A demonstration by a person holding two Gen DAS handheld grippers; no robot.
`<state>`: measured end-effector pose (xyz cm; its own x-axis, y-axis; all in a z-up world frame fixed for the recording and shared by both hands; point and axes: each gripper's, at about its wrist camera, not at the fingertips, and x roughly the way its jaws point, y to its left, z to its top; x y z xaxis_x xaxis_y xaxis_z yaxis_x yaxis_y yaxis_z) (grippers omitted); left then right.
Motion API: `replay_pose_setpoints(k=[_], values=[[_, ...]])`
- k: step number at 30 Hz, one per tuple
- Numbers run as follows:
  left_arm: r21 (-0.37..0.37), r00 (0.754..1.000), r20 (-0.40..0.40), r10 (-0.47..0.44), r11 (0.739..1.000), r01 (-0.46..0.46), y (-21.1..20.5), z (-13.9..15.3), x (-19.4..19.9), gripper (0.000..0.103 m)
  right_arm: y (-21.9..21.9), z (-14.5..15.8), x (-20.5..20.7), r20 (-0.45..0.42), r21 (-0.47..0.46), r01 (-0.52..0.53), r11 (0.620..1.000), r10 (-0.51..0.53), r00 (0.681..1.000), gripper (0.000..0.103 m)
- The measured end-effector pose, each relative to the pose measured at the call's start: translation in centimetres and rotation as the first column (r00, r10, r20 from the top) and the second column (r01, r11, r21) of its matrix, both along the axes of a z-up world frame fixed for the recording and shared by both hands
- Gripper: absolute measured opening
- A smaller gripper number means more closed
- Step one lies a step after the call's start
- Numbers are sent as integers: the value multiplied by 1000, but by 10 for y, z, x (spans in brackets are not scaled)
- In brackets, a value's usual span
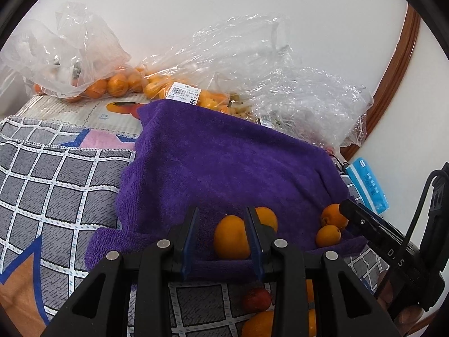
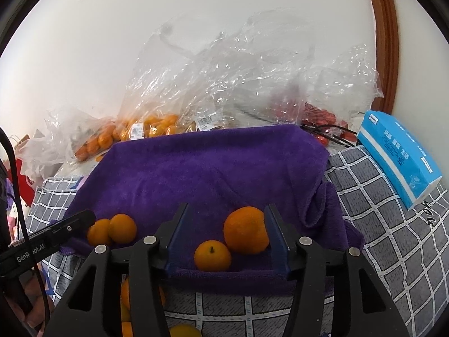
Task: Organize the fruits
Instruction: 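Lower both oranges onto the purple towel and open both tools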
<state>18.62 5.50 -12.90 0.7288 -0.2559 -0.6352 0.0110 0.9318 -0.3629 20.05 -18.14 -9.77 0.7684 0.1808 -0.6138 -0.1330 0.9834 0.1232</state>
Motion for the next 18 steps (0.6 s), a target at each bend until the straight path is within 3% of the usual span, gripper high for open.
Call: replay_pose_setpoints(k=[7, 18], values=[[-7, 1000, 20, 4, 1000, -3, 2, 4, -3, 41, -1, 1, -1, 8, 3, 12, 1000, -12, 1000, 58], [38, 997, 70, 24, 999, -26, -1, 13, -10, 43, 1, 7, -6, 47, -35, 48, 998, -46, 998, 58]])
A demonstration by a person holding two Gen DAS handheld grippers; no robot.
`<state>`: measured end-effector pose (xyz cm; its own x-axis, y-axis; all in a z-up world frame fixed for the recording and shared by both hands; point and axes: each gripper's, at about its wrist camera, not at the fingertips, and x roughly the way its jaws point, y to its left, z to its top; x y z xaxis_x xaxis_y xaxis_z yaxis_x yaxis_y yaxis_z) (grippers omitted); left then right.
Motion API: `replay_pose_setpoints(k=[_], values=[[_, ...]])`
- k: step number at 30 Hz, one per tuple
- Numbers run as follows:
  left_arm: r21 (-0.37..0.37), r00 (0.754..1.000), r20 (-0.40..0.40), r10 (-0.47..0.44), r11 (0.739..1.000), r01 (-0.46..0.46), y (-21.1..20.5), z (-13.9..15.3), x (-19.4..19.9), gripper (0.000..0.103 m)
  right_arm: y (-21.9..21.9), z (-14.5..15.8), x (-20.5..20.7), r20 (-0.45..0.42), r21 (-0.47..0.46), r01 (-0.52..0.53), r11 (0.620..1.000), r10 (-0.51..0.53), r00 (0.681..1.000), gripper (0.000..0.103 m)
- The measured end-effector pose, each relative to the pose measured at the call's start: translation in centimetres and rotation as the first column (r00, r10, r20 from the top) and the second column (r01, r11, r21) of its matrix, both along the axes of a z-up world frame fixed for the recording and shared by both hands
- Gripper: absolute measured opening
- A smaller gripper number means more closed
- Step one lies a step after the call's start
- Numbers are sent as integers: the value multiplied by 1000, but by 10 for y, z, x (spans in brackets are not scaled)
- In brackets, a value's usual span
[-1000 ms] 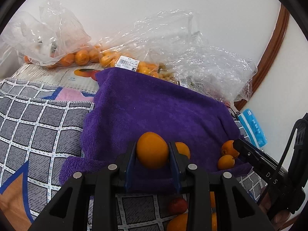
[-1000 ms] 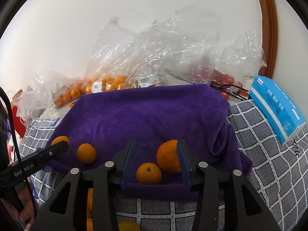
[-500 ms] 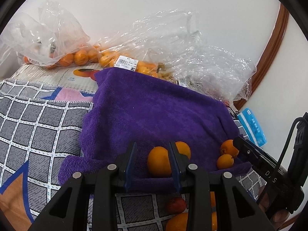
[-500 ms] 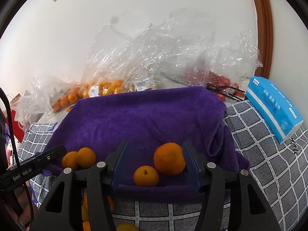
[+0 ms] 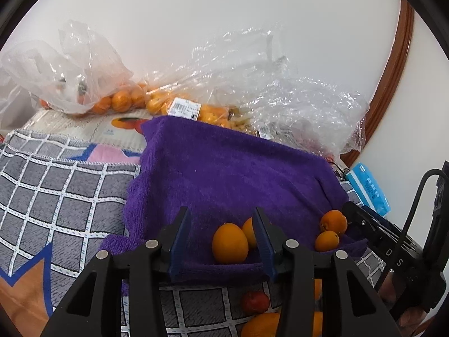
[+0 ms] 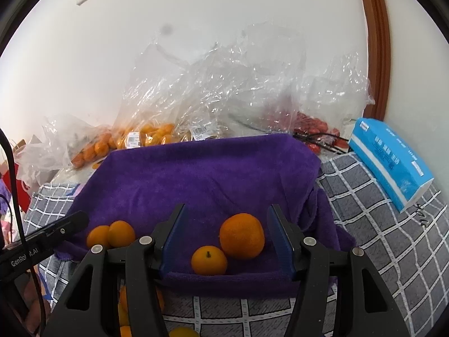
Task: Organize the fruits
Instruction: 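Lower both oranges onto the purple towel and open both tools, then withdraw both tools and close the right tool around a yellow citrus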
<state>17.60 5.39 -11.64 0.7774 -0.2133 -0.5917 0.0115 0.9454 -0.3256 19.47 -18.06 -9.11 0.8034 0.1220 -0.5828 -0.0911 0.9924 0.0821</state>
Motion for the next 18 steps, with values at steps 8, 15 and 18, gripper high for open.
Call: replay_pose_setpoints(k=[8, 15, 18], values=[[27, 1000, 8, 25, 999, -25, -2, 3, -3, 43, -6, 9, -4, 19, 24, 31, 999, -31, 999, 58], [12, 999, 10, 32, 999, -32, 2, 4, -5, 42, -8, 18, -14, -41, 34, 40, 999, -39, 998, 58], [-3, 999, 13, 29, 1000, -29, 4, 5, -7, 42, -8, 19, -25, -43, 25, 32, 999, -31, 999, 58]])
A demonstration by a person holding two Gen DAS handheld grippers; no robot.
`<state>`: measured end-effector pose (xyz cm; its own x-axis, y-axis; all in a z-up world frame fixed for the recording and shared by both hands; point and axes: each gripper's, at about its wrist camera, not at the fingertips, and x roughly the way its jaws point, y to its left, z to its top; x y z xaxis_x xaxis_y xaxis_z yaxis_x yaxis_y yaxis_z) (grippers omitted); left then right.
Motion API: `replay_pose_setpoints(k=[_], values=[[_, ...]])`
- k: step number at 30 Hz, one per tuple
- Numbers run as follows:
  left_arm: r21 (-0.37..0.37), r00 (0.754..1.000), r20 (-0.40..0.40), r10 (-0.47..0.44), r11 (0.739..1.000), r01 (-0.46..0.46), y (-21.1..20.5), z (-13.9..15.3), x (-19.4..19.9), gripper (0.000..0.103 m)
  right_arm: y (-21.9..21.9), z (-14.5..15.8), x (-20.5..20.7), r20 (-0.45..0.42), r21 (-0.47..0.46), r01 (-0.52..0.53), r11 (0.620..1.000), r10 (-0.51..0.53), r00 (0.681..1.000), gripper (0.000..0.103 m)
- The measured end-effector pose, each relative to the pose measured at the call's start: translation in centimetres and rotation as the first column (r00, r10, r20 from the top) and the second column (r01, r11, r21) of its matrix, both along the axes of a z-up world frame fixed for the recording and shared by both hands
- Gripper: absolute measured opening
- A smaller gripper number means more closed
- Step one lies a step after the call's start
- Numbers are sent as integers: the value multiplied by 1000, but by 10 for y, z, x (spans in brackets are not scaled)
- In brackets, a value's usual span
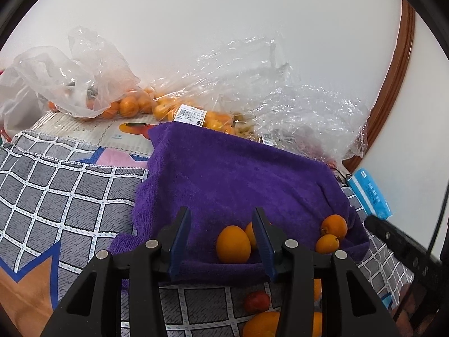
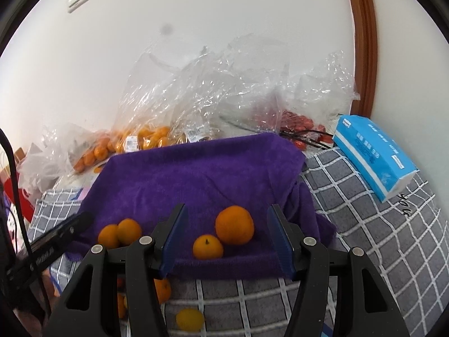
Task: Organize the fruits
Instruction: 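Withdraw both tools and close the right tool around a yellow citrus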
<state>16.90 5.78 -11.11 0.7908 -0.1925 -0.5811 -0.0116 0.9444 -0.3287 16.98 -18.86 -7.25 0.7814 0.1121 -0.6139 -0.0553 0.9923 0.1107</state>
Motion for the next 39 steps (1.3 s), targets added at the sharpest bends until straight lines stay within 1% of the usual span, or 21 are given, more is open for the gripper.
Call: replay_pose_setpoints(k=[4, 8, 9, 12, 15, 18, 20, 21, 22, 23, 25, 28, 30, 33, 34, 36, 39], values=[[-22, 1000, 6, -6, 1000, 7, 1, 2, -2, 42, 1, -10, -16, -28, -6, -17, 1000, 17, 999, 58], [0, 1000, 13, 4, 1000, -4, 0, 1, -3, 43, 4, -27, -33, -71, 36, -50, 998, 53, 996, 58], [0, 1000, 11, 4, 1000, -4, -1, 1, -3, 43, 6, -31, -38, -86, 42, -62, 997, 65, 994, 55], [3, 1000, -2, 7, 1000, -7, -1, -2, -2, 43, 14, -41, -49, -92, 17, -72, 997, 74, 993, 53], [8, 1000, 0, 15, 1000, -15, 0, -2, -3, 43, 23, -53, -51, -139, -6, -107, 994, 105, 985, 43], [16, 1000, 10, 20, 1000, -20, 0, 1, -6, 43, 25, -61, -53, -158, 17, -133, 991, 134, 978, 42], [41, 999, 28, 21, 999, -22, -2, 5, -10, 43, 29, -66, -53, -169, 24, -144, 989, 146, 975, 39], [46, 999, 31, 14, 999, -15, -3, 6, -11, 43, 31, -66, -52, -174, 20, -152, 988, 153, 973, 32], [42, 1000, 22, -8, 999, 7, -5, 8, -11, 43, 33, -66, -52, -175, 13, -154, 988, 154, 972, 29], [33, 999, -4, -34, 999, 34, -7, 9, -10, 43, 33, -66, -52, -174, 8, -149, 989, 148, 974, 29], [45, 999, -34, -38, 998, 40, -10, 10, -14, 43, 31, -64, -55, -165, 1, -138, 990, 136, 977, 29], [69, 997, -22, -78, 994, 80, -15, 15, -34, 43, 24, -60, -58, -141, -21, -118, 993, 114, 983, 29], [82, 993, -36, -116, 990, 118, -21, 14, -48, 43, 16, -57, -61, -120, -45, -89, 995, 83, 989, 29], [64, 984, -83, -160, 984, 165, -30, 5, -60, 43, 3, -53, -66, -89, -58, -58, 997, 53, 995, 29], [56, 976, -110, -185, 980, 192, -35, -1, -63, 43, -2, -52, -68, -82, -70, -43, 997, 38, 996, 29], [53, 971, -133, -199, 977, 207, -41, -10, -64, 43, -8, -53, -69, -91, -89, -24, 996, 16, 996, 29], [43, 962, -158, -223, 972, 232, -49, -20, -65, 43, -17, -54, -75, -97, -74, -22, 997, 15, 995, 29]])
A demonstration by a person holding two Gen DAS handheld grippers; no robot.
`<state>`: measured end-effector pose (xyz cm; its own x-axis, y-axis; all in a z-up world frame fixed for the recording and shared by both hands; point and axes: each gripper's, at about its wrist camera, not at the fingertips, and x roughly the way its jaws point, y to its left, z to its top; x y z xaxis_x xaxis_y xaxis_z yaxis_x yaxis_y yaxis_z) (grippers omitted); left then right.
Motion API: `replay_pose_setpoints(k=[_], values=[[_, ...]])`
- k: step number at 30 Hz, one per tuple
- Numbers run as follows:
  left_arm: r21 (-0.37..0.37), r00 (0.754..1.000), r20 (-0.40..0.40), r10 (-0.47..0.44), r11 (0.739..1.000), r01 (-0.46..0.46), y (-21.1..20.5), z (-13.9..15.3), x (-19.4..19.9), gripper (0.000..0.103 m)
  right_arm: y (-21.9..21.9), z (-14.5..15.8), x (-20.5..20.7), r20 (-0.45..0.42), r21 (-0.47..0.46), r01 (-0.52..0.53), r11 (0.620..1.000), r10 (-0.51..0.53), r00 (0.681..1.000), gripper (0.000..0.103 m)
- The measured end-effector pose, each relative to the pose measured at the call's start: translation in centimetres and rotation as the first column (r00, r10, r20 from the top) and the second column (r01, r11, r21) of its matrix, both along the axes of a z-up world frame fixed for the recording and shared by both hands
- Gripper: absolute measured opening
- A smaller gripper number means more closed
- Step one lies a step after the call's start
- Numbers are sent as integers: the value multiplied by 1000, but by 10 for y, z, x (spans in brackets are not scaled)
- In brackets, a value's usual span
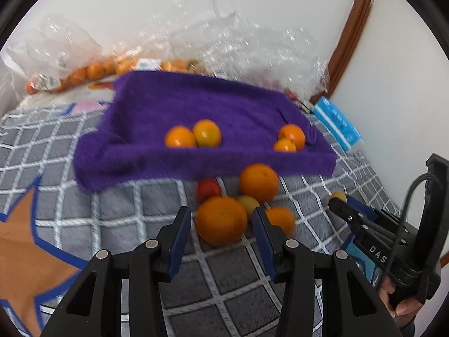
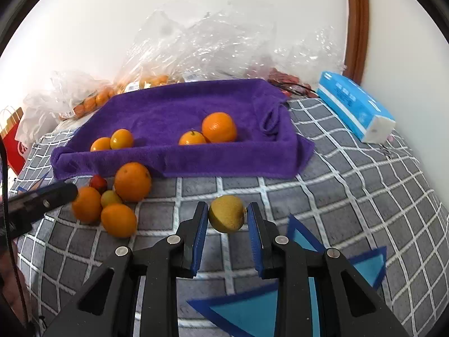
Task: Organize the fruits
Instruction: 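Withdraw both tools and close the right tool around a yellow citrus, then close the left tool around a large orange while the right tool holds the yellow citrus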
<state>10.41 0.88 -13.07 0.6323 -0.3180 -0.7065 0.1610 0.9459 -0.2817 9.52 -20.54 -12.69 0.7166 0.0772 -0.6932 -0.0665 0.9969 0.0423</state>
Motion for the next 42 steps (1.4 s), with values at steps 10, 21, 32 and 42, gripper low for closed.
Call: replay_pose_setpoints(k=[10, 21, 32, 42], values=[[58, 999, -46, 26, 998, -24, 0, -5, -3, 39, -2, -3, -10, 2, 13, -5, 1000, 5, 1000, 29], [132, 997, -21, 76, 989, -72, 3, -12, -10, 45, 6, -15, 3, -78, 20, -52, 998, 53, 996, 30], [-79, 997, -28, 69, 994, -71, 28, -15, -11, 39, 12, -14, 1, -82, 24, -102, 995, 104, 991, 29], [-66, 997, -27, 69, 995, -71, 24, -15, -10, 39, 22, -15, 0, -87, -67, -98, 993, 92, 992, 29]])
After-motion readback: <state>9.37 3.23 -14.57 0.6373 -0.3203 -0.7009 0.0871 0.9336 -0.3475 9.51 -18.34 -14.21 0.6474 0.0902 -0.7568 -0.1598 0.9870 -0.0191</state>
